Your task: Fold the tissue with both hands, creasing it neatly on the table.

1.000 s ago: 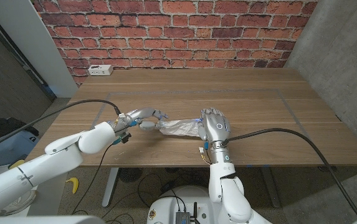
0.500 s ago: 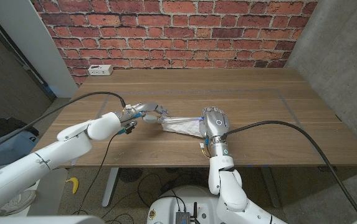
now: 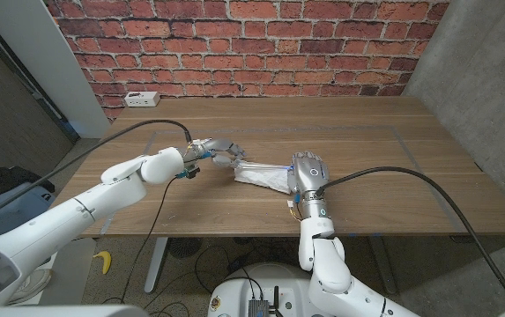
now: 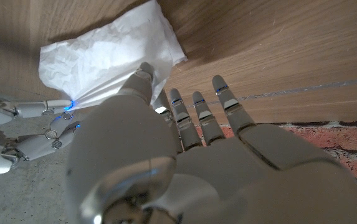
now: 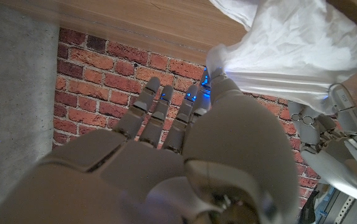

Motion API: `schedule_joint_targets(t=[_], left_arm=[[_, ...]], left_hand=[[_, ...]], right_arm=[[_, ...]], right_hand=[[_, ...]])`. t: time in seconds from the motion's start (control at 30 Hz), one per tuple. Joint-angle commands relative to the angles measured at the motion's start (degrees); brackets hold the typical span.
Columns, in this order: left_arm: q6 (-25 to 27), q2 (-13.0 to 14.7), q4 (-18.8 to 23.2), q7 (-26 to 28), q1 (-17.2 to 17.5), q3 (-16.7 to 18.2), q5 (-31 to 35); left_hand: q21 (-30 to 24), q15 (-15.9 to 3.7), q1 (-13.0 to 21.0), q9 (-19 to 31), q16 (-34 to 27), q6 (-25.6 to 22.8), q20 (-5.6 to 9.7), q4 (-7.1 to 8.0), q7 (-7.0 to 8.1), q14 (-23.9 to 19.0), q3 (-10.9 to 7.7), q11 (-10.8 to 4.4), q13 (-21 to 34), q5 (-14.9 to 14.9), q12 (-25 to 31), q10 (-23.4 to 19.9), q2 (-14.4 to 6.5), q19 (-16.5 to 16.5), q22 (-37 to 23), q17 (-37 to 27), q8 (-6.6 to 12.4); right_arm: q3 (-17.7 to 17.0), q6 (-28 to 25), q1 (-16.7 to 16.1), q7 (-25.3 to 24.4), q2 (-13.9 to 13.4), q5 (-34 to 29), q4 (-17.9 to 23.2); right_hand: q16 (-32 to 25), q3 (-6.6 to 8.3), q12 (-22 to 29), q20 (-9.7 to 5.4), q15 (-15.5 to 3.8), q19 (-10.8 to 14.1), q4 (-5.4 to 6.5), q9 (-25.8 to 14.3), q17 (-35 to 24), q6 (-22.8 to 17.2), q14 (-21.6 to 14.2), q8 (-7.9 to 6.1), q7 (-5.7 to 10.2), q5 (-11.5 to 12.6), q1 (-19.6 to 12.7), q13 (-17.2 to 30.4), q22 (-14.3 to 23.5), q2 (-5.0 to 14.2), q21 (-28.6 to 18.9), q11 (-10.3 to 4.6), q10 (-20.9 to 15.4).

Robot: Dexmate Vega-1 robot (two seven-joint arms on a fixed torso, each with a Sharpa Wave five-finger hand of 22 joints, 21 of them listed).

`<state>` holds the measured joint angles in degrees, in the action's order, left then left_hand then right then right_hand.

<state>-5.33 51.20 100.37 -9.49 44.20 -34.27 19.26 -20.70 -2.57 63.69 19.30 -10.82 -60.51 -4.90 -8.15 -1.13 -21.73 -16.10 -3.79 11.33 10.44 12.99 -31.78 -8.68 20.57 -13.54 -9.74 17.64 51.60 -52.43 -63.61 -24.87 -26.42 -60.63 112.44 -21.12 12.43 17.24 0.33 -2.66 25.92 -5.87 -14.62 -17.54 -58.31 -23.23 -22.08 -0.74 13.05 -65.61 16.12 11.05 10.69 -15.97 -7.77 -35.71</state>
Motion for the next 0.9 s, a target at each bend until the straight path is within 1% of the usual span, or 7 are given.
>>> schedule_joint_targets(t=[0.03, 0.53, 0.7, 0.73, 0.8, 0.83, 0.9], left_arm=[[3.0, -3.3, -0.7, 1.3, -4.3, -5.1, 10.7], [6.8, -6.2, -1.3, 6.2, -4.6, -9.1, 21.6], [8.0, -6.9, -2.0, 8.1, -4.2, -10.3, 24.6], [8.3, -7.1, -2.3, 9.3, -3.9, -10.6, 25.6], [8.4, -7.2, -2.5, 10.1, -3.7, -10.7, 26.0], [8.5, -7.3, -2.9, 11.6, -3.3, -10.8, 26.6], [8.8, -7.4, -3.1, 13.4, -2.9, -11.0, 27.7]], left_hand=[[-0.4, -1.08, -0.3, 0.0, 0.1, -4.1, 0.11, 0.11, -3.39, -0.7, -0.45, -0.37, 0.2, -0.1, 0.0, -0.5, 0.1, 0.6, -0.3, -0.2, -0.22], [-0.4, -1.9, -0.4, -0.5, 0.2, -4.9, 0.24, -0.21, -3.78, -0.9, -0.54, -0.91, 0.2, -0.3, -0.1, -0.7, 0.6, -0.5, -0.3, -0.1, -0.47], [-0.2, -2.14, -0.4, -0.7, 0.3, -4.9, 0.02, -0.54, -3.65, -0.8, -0.42, -1.33, 0.2, -0.4, -0.3, -0.4, 1.3, -1.4, -0.3, 0.0, -0.73], [-0.1, -2.21, -0.4, -0.8, 0.4, -4.7, -0.19, -0.59, -3.51, -0.8, -0.33, -1.32, 0.2, -0.4, -0.4, -0.2, 1.5, -1.9, -0.3, 0.0, -0.85], [-0.1, -2.1, -0.5, -1.0, 0.5, -2.9, -0.24, -0.69, -2.65, -0.4, -0.16, -1.51, 0.2, -0.5, -0.6, 0.2, 2.0, -2.2, -0.4, -0.1, -1.73], [-0.2, -2.12, -0.5, -1.1, 0.4, -2.1, -0.25, -0.7, -2.31, -0.3, -0.01, -1.66, 0.2, -0.5, -0.8, 0.6, 2.2, -2.4, -0.4, -0.1, -2.13], [-0.3, -2.2, -0.8, -1.5, 0.3, 2.1, -0.38, -0.55, -0.59, 0.0, 0.4, -2.09, 0.3, -0.4, -1.3, 1.9, 2.6, -2.8, -0.4, -0.3, -4.0]], right_arm=[[0.6, -0.8, 1.9, 0.5, -1.3, 1.7, -1.7], [1.3, 0.0, 4.0, -0.2, -1.8, 4.9, -3.7], [1.6, 0.2, 4.4, 0.0, -2.2, 5.8, -3.6], [1.6, 0.0, 4.4, 0.3, -2.2, 5.8, -3.5], [1.8, 0.0, 4.5, 0.3, -2.4, 6.1, -3.3], [1.8, -0.1, 4.5, 0.3, -2.4, 6.1, -3.3], [2.0, -0.5, 4.6, 0.3, -2.3, 6.1, -3.2]], right_hand=[[0.1, 0.29, -0.2, 0.28, -9.59, 0.0, 0.04, -0.1, -0.2, -0.4, -0.5, -0.46, -0.08, -0.2, -0.4, 0.1, 0.1, -0.53, -0.3, 0.32, -0.4], [0.3, 0.06, -0.5, 0.62, -9.38, 0.2, 0.11, 0.4, -0.3, 1.2, -0.6, 0.33, 1.1, -0.7, 0.2, 0.1, 0.1, -1.37, -0.4, 0.55, -0.2], [1.1, -1.32, -1.5, 1.51, -8.54, 0.0, 0.79, 1.2, -0.1, 7.2, -0.3, 3.34, 3.1, -1.2, 2.7, 0.1, 0.0, -3.2, -0.3, 1.91, 1.8], [1.3, -1.54, -1.9, 1.61, -8.56, 0.1, 0.89, 1.5, 0.0, 8.5, -0.2, 4.05, 3.48, -1.2, 3.2, 0.1, 0.0, -3.41, -0.4, 1.55, 2.7], [1.8, -1.97, -2.6, 1.94, -8.04, 0.0, 0.99, 2.0, 0.1, 11.9, 0.2, 5.91, 4.45, -1.0, 4.0, 0.0, 0.0, -3.93, -0.3, 2.46, 4.0], [2.3, -2.26, -3.2, 2.04, -7.91, -0.1, 1.09, 2.4, 0.2, 15.4, 0.6, 7.77, 5.33, -0.7, 4.7, -0.2, 0.0, -4.21, -0.1, 2.71, 5.3], [2.7, -2.56, -4.1, 2.33, -7.55, -0.2, 1.17, 2.6, 0.3, 18.3, 0.9, 9.3, 5.75, -0.4, 5.4, -0.3, 0.0, -4.54, -0.1, 3.0, 7.3]])
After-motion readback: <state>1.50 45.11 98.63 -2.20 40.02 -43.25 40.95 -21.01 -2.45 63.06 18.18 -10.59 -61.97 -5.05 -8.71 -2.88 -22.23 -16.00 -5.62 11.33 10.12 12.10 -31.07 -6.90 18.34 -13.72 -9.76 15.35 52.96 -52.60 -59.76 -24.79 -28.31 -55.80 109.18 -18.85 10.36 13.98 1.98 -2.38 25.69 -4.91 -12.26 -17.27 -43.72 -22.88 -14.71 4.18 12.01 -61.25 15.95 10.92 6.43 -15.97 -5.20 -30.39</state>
